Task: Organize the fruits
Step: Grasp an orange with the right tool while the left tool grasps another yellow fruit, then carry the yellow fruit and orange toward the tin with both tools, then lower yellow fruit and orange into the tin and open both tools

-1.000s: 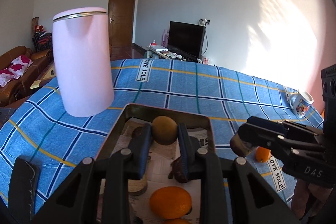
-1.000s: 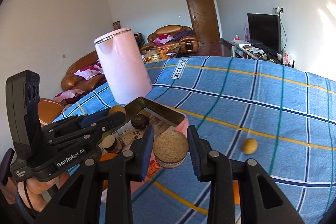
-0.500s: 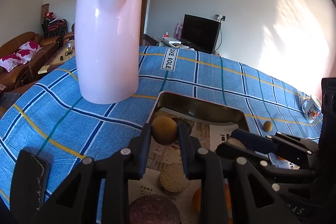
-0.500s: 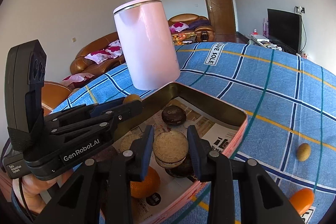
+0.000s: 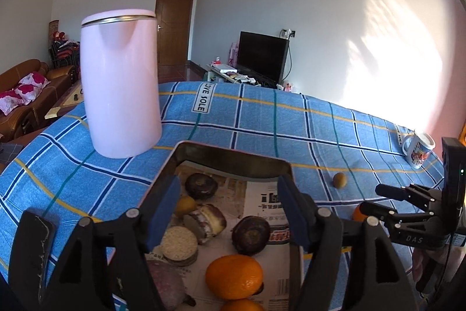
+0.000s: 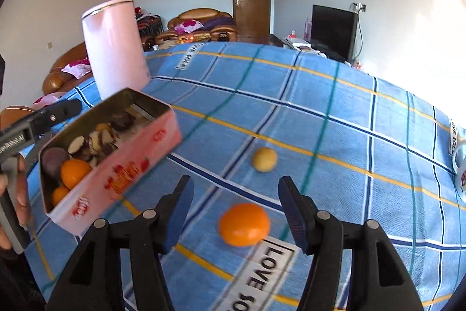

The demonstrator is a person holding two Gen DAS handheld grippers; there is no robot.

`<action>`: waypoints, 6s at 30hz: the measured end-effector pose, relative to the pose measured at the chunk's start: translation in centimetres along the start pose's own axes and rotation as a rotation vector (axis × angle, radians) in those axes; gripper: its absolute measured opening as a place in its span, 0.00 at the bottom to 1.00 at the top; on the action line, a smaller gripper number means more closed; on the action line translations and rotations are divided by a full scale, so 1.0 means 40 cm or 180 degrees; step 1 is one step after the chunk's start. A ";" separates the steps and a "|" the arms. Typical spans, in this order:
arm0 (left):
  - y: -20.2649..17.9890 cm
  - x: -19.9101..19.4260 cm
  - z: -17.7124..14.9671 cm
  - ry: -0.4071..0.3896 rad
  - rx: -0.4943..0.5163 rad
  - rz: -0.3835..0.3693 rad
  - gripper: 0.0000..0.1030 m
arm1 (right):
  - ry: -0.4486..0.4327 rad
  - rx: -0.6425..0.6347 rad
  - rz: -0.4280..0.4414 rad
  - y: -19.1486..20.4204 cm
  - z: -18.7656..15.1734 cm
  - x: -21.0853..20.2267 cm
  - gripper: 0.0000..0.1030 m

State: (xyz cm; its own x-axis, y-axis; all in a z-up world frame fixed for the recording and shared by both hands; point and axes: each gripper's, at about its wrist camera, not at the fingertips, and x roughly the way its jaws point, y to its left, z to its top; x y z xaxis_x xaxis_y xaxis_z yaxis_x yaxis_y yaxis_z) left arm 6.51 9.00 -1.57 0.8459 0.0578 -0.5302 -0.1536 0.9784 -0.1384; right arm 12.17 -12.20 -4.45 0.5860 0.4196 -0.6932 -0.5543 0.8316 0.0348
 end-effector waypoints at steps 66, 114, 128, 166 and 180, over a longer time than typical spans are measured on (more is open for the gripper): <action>-0.410 0.246 -0.014 0.0484 0.0695 -0.0483 0.25 | -0.0610 0.0717 -0.0209 -0.218 -0.026 -0.071 0.40; -0.371 0.072 -0.049 -0.0297 0.0732 -0.0390 0.25 | -0.1201 0.0273 -0.0445 -0.116 -0.064 -0.176 0.40; -0.321 0.013 -0.074 -0.0267 0.0678 -0.0432 0.25 | -0.1060 0.0265 -0.0313 -0.072 -0.070 -0.172 0.40; 0.051 -0.036 -0.063 -0.0054 0.0172 0.0282 0.25 | -0.0749 -0.0312 0.0525 0.310 0.098 -0.018 0.40; 0.093 -0.019 -0.079 0.0104 0.0132 0.0296 0.25 | -0.0369 -0.0337 0.0608 0.347 0.084 0.065 0.40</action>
State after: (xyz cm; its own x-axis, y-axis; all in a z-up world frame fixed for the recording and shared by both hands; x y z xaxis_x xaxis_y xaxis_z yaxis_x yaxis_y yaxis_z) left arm 3.70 11.98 -4.31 0.8117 0.1430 -0.5662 -0.2089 0.9765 -0.0530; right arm 7.97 1.65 -3.35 0.5250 0.6097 -0.5938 -0.7169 0.6928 0.0775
